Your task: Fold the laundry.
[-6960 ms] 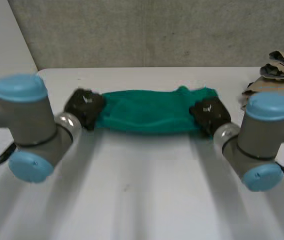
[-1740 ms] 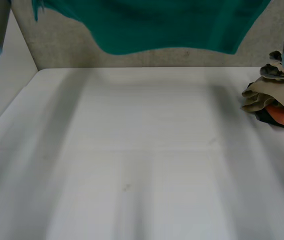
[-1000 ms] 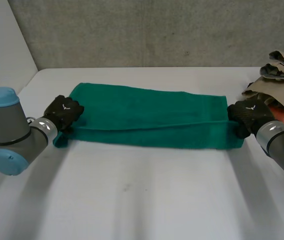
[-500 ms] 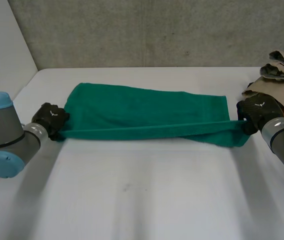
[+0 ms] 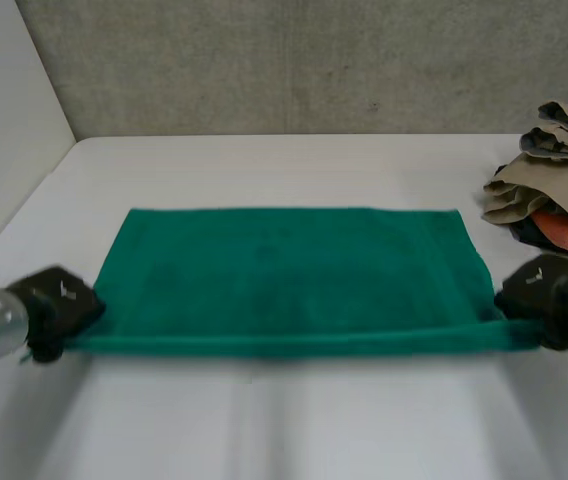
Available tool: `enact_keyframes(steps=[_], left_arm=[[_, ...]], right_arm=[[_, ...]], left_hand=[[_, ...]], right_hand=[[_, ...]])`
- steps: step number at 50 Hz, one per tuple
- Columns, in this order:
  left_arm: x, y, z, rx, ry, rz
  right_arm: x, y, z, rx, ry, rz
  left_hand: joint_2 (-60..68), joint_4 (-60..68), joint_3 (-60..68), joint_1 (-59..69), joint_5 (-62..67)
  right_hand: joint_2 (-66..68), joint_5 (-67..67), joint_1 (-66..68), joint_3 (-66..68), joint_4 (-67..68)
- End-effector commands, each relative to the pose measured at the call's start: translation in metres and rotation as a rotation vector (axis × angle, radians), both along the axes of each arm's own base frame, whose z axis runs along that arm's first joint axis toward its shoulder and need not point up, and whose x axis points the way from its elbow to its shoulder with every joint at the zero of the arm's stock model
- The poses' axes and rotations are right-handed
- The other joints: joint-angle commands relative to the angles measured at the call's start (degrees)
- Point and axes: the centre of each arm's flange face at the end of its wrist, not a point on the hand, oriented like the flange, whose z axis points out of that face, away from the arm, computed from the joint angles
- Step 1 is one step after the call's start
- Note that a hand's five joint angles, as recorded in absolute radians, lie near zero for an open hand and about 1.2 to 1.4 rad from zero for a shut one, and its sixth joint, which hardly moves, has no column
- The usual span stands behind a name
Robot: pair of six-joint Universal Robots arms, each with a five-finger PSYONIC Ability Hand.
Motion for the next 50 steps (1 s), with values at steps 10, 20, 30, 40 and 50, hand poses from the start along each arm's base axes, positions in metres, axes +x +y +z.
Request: enact_keyframes(steps=[10,20,30,40,50], left_arm=[[-0.052,-0.067,0.013,-0.227,0.093,-0.066],[-0.080,-0.131,-0.004,-0.338,0.127,0.046],[-0.093,-0.161,-0.014,-0.413,0.119,0.092],[-0.112,-0.159,0.004,-0.465,0.215,0.059],[-0.103,-0.131,0.024,-0.411,0.370,0.061]], right_arm=[[0.017,-0.061,-0.011,-0.204,-0.165,-0.157],[0.033,-0.123,-0.024,-0.441,-0.213,-0.220],[0.061,-0.164,-0.046,-0.554,-0.239,-0.189],[0.065,-0.159,-0.042,-0.468,-0.188,-0.299],[0.032,-0.086,-0.014,-0.099,-0.296,-0.333]], left_hand=[[11.5,11.6,12.0,13.0,13.8],[11.5,11.6,12.0,13.0,13.8],[11.5,11.6,12.0,13.0,13.8],[-58.5,-58.4,-58.0,-57.0,-56.2],[-58.5,-58.4,-58.0,-57.0,-56.2]], right_hand=[[12.5,11.7,14.7,11.7,11.4],[12.5,11.7,14.7,11.7,11.4],[12.5,11.7,14.7,11.7,11.4],[-57.5,-58.3,-55.3,-58.3,-58.6],[-57.5,-58.3,-55.3,-58.3,-58.6]])
